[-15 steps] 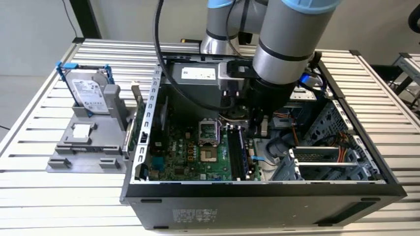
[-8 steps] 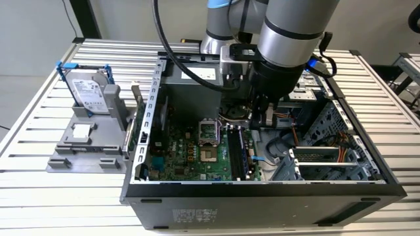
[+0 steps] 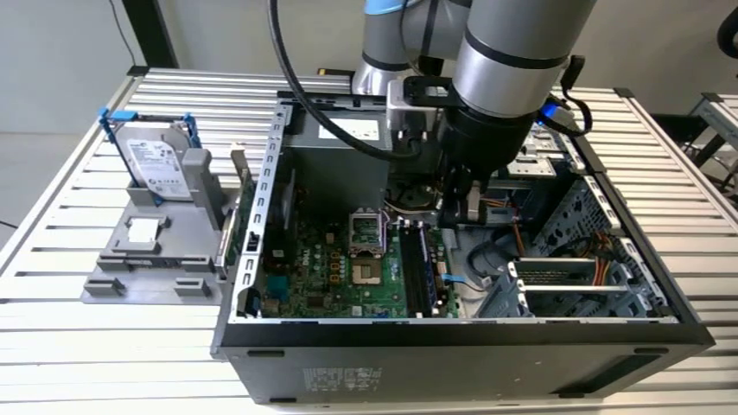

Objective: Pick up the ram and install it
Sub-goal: 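Press down the ram until it locks into place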

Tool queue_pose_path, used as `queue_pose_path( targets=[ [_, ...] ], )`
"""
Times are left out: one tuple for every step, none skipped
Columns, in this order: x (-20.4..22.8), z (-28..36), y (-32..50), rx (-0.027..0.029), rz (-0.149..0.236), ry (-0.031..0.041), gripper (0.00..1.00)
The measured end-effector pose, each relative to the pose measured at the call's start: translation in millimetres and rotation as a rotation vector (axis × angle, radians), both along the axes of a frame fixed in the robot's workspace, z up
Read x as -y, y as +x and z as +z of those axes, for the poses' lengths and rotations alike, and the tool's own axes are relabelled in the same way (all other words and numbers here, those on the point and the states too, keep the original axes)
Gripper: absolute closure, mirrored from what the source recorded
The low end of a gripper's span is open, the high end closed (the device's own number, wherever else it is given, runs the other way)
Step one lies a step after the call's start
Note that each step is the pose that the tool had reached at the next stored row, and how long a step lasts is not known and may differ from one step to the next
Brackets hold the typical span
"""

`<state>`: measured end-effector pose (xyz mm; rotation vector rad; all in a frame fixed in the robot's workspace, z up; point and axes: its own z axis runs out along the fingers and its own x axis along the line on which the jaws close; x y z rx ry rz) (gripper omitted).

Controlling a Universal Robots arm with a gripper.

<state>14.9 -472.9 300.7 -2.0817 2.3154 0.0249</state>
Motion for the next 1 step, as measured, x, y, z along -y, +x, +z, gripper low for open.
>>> queue_pose_path(
  targets=[
    [0.0, 0.0, 0.0, 0.0, 0.0, 0.0, 1.0]
  ],
)
